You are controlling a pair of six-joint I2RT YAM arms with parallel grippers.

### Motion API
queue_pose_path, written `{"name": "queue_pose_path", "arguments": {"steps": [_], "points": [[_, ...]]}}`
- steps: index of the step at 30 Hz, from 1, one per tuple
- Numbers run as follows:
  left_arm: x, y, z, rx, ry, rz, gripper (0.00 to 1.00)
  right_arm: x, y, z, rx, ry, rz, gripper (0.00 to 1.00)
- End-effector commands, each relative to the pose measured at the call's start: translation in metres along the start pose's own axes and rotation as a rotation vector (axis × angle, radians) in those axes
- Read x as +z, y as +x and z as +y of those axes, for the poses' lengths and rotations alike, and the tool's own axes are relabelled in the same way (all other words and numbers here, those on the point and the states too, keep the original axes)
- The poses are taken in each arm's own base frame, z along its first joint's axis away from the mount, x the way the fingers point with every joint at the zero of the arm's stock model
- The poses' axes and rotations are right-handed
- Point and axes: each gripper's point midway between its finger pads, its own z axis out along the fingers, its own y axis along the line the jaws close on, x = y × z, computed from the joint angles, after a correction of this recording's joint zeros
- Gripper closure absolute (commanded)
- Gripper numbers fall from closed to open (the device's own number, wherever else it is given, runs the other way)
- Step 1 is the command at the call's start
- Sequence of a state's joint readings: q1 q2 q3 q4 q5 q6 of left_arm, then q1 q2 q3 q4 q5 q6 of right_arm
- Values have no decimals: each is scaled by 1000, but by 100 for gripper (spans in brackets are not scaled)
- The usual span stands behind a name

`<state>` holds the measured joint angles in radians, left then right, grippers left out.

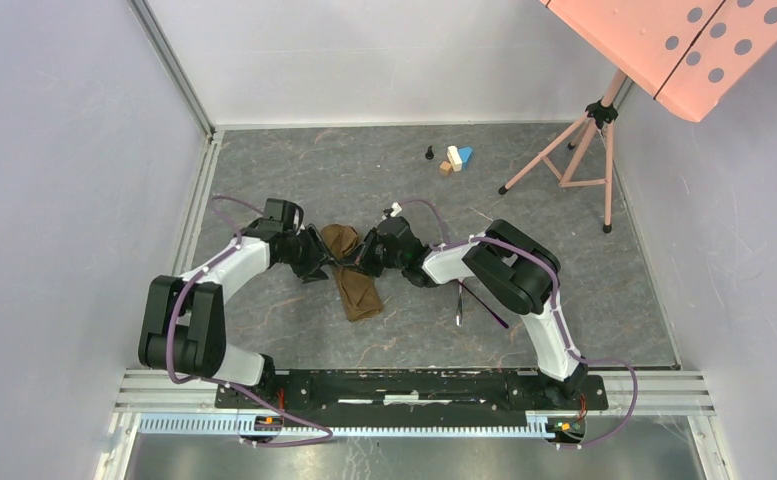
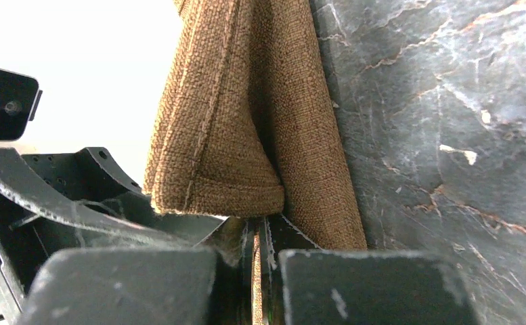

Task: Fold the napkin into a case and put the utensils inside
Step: Fold the 2/3-rectangle-folded napkin at the center of the board, then grasp the top corner of the smaller rectangle folded napkin from the folded napkin.

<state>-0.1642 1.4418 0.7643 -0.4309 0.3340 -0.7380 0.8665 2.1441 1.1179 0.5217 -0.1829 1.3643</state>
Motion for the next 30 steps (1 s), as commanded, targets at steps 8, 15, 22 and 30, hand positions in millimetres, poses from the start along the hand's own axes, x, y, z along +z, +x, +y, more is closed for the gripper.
{"name": "queue_pose_path", "arguments": {"steps": [8, 15, 22, 30], "points": [[9, 32, 9, 72, -30, 87, 55, 1, 2, 6, -12, -43, 5, 97], [30, 38, 40, -9, -133, 98, 73, -4, -1, 20, -110, -97, 20, 74], [40, 46, 51, -42, -123, 90, 81, -41, -15, 50, -495, -193, 15, 45], [38, 48, 48, -40, -98, 86, 83, -70, -53, 40, -797, -75, -39, 24]]}}
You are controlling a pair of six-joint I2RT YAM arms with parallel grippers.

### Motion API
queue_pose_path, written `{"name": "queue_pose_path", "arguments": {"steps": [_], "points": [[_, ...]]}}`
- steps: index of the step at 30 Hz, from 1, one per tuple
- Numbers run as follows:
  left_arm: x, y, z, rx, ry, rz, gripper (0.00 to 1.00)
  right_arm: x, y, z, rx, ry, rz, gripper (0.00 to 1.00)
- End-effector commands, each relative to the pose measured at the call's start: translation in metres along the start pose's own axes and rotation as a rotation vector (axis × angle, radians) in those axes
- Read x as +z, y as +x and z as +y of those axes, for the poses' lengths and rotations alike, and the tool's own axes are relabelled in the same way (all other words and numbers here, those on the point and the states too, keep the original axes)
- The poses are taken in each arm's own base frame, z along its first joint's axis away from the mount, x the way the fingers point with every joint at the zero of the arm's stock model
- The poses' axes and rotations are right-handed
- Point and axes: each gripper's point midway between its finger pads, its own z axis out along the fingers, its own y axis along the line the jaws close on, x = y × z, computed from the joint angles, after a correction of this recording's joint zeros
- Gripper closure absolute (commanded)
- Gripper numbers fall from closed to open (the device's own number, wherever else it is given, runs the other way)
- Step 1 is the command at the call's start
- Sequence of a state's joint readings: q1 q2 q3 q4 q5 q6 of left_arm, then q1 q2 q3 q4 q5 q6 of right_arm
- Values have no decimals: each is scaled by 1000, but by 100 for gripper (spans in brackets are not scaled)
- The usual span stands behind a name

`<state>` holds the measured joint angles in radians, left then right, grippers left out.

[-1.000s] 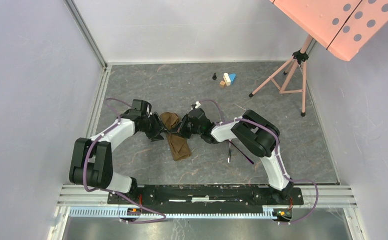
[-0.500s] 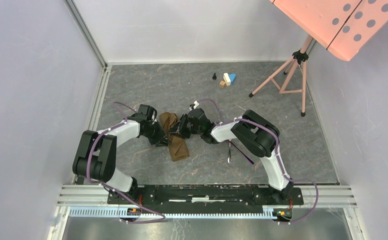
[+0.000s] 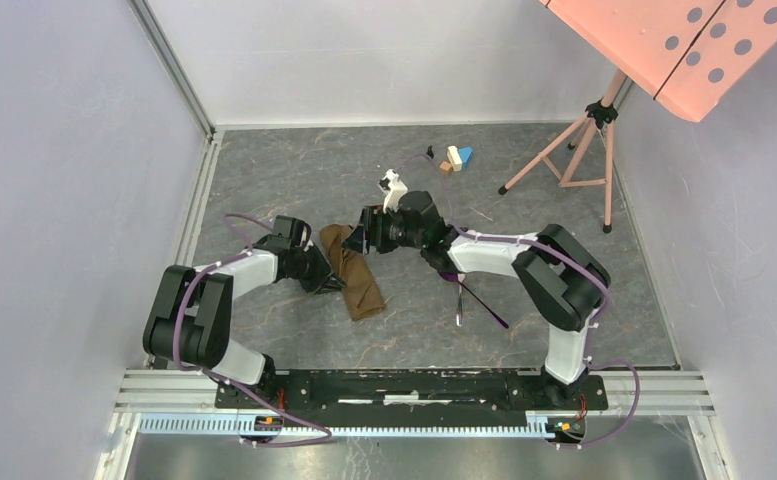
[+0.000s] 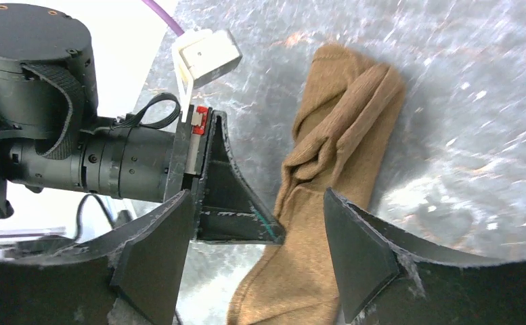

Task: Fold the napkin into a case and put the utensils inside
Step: Grasp the top corner of the smaller rectangle folded napkin from the folded napkin.

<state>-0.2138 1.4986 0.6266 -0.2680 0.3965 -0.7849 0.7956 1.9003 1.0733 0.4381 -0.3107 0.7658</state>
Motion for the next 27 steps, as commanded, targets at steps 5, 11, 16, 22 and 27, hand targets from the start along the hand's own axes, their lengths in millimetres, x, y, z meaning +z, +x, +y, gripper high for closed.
{"name": "queue_pose_path", "arguments": {"steps": [5, 11, 16, 22, 27], "points": [[8, 6, 31, -29, -117, -13, 84, -6, -27, -26, -237, 102, -14, 25], [10, 10, 31, -48, -97, -13, 85, 8, -35, -27, -219, 112, -34, 33], [11, 11, 29, -62, -79, -13, 85, 18, -36, -22, -203, 113, -40, 38], [12, 13, 26, -70, -65, -14, 85, 29, -31, -22, -197, 162, -28, 38], [12, 14, 28, -71, -66, -16, 86, 29, -31, -22, -236, 230, -39, 42]]}}
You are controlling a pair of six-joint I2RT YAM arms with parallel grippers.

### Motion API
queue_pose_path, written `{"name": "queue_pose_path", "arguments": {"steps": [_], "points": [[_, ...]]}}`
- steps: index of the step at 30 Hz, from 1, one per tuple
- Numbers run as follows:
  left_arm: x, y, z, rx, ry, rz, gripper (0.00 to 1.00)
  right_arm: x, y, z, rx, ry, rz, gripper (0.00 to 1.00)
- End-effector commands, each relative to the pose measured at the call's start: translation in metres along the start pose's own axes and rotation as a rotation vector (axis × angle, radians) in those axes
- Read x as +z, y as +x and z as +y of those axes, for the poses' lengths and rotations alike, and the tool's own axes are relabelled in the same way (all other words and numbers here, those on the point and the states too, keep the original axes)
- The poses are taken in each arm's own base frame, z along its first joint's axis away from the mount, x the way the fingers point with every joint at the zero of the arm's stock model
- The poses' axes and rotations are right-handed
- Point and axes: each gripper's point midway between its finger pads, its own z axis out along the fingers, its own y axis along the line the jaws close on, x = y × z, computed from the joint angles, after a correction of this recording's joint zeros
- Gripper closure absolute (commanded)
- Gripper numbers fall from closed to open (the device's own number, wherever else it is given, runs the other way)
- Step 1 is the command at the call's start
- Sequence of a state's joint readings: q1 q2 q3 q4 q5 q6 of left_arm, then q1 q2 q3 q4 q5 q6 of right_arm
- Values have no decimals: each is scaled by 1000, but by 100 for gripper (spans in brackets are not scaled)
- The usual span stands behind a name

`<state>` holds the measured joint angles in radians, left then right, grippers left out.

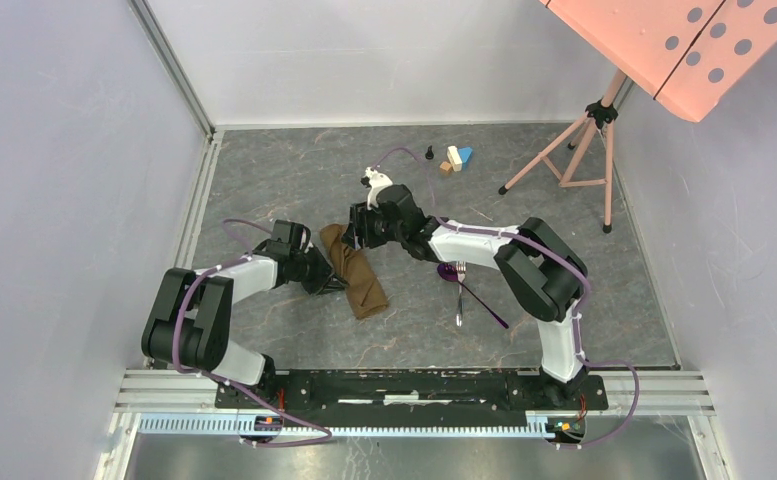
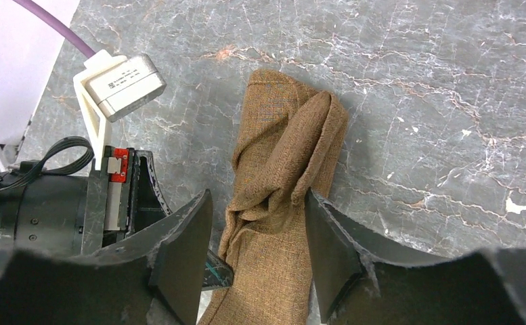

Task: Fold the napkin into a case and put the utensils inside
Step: Grasp the top corner of the smaller rectangle folded napkin from the folded napkin.

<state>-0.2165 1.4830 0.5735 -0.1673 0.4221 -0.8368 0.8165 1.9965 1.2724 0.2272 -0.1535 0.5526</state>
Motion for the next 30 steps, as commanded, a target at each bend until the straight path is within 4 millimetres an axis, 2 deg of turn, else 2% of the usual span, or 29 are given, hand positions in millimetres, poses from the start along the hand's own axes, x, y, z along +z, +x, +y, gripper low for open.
{"name": "queue_pose_path", "arguments": {"steps": [1, 9, 16, 22, 26, 30], "points": [[6, 12, 34, -47, -126, 0, 86, 2, -17, 3, -39, 70, -51, 46], [3, 10, 31, -42, -121, -10, 86, 7, -15, 6, -72, 122, -49, 59], [1, 10, 30, -42, -121, -17, 86, 12, -13, 8, -100, 171, -41, 50], [2, 10, 31, -42, -124, -16, 86, 10, -11, 10, -135, 233, -47, 51], [1, 10, 31, -41, -123, -18, 86, 8, -12, 11, -137, 237, -57, 61], [0, 9, 30, -37, -118, -25, 86, 9, -13, 13, -131, 222, -70, 77]]}}
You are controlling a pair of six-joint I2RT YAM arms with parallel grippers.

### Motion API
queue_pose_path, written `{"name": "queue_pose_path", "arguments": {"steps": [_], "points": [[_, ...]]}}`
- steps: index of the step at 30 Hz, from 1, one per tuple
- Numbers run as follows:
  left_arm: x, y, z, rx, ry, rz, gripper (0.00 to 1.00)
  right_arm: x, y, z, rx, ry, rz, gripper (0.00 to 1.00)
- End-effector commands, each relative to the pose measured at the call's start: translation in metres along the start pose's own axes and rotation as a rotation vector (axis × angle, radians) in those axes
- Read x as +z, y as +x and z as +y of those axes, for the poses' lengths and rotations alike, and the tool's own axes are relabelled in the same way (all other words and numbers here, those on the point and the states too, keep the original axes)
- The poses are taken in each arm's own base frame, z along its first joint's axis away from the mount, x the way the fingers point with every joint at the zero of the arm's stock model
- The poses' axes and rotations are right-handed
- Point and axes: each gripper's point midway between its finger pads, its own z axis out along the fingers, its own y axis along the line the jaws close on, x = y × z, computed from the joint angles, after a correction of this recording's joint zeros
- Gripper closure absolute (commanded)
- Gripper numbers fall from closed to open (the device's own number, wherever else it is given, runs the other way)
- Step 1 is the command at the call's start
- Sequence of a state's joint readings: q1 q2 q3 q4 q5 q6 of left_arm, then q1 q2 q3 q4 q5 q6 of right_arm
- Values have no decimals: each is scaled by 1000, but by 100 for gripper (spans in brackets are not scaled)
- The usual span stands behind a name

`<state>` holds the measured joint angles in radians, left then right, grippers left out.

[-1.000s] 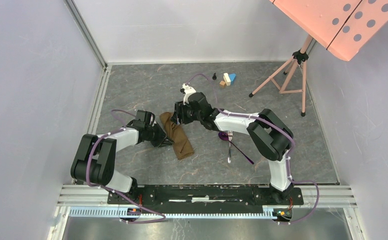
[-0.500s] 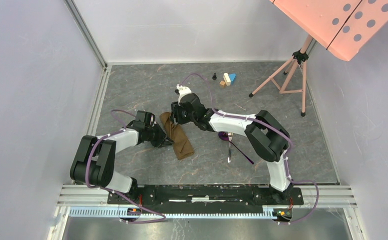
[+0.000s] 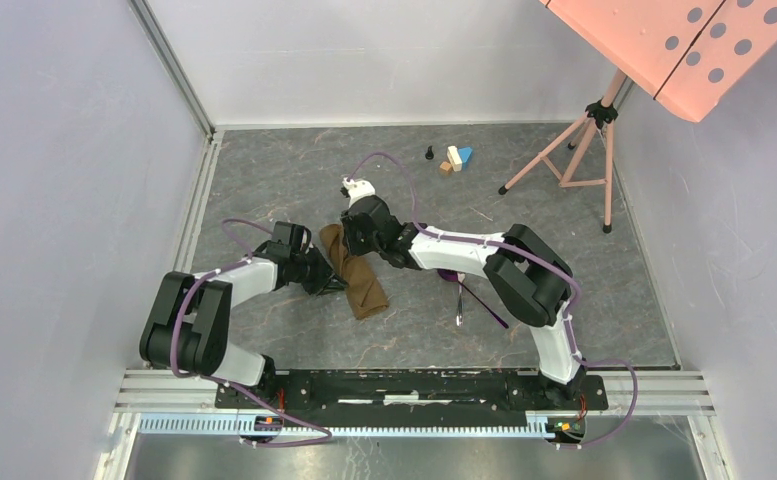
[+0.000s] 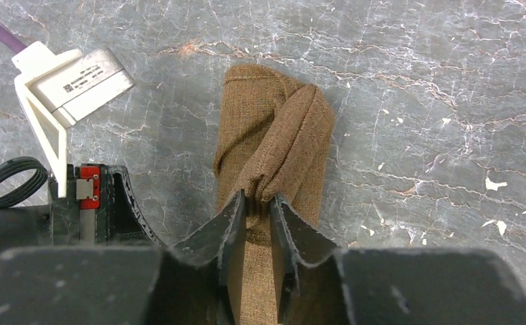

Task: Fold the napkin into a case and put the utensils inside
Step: Grasp the top corner of the smaller rectangle folded napkin from the folded napkin.

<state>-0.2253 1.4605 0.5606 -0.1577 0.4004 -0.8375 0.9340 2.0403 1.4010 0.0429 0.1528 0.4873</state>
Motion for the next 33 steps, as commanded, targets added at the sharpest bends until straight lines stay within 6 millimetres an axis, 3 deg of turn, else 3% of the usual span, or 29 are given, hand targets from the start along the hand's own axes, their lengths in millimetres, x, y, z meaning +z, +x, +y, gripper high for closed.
{"name": "queue_pose_path", "arguments": {"steps": [1, 4, 6, 9, 12, 15, 17, 19, 24, 27, 31, 33], "points": [[1, 9, 30, -46, -121, -6, 85, -2, -24, 6, 4, -6, -75, 82], [-4, 9, 28, -36, -123, -13, 80, -1, -30, 10, 6, -23, -93, 94], [-13, 6, 23, -19, -122, -32, 68, -1, -33, 12, 7, -38, -95, 100], [-40, -7, 14, 9, -135, -93, 47, -1, -34, 12, 28, -59, -88, 100], [-74, -38, 7, 34, -171, -196, 38, -1, -31, 12, 56, -89, -77, 100], [-98, -74, 4, 88, -280, -288, 38, -2, -30, 10, 66, -103, -76, 100], [-98, -93, -3, 165, -319, -286, 45, -3, -29, 9, 89, -123, -74, 100], [-84, -105, -12, 250, -309, -249, 57, -3, -29, 8, 116, -140, -75, 100], [-56, -113, -36, 388, -190, -177, 72, -4, -27, 8, 139, -170, -64, 100], [-46, -120, -49, 450, -128, -208, 71, -5, -27, 6, 148, -178, -67, 100], [-38, -132, -56, 583, -254, -220, 68, -5, -26, 5, 154, -184, -66, 100], [-30, -128, -56, 608, -285, -204, 65, -5, -25, 5, 159, -187, -65, 100]]}}
